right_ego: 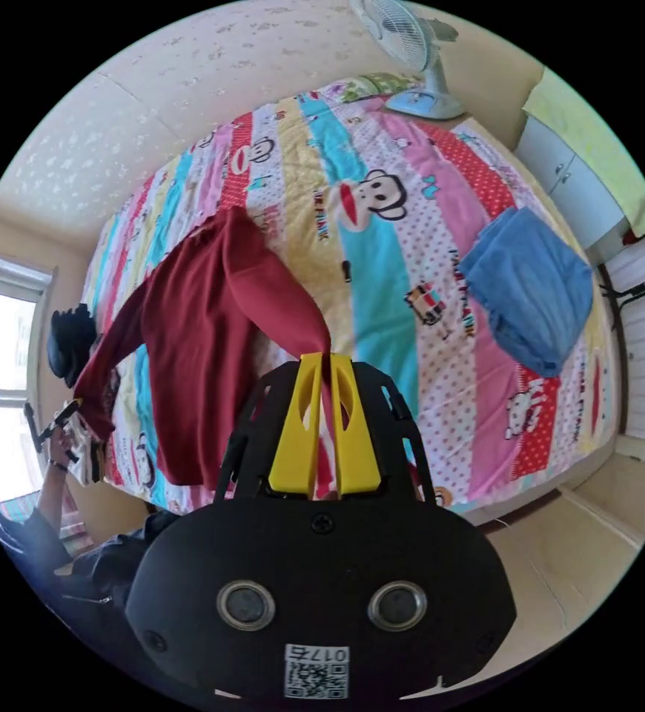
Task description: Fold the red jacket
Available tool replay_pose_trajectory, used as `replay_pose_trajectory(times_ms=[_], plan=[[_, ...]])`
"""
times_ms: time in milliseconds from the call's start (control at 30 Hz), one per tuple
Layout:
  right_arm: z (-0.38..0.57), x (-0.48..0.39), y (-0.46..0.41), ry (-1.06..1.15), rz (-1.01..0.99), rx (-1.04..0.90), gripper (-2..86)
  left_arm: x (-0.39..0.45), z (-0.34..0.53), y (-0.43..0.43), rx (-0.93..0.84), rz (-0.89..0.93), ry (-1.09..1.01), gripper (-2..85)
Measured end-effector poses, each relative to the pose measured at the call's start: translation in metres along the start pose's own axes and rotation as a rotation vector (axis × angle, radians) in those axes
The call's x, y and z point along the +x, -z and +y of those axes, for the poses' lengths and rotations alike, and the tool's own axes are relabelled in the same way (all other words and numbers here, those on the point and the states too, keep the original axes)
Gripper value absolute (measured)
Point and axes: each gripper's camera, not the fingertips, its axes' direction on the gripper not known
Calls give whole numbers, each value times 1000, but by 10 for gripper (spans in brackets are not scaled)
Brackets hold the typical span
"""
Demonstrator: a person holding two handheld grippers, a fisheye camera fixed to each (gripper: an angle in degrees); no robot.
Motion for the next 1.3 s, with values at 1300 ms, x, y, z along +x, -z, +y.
replay_pose_trajectory(times_ms=[1300], plan=[[204, -127, -104, 152, -256, -285, 32, 386, 55, 21, -430, 160, -417, 14]])
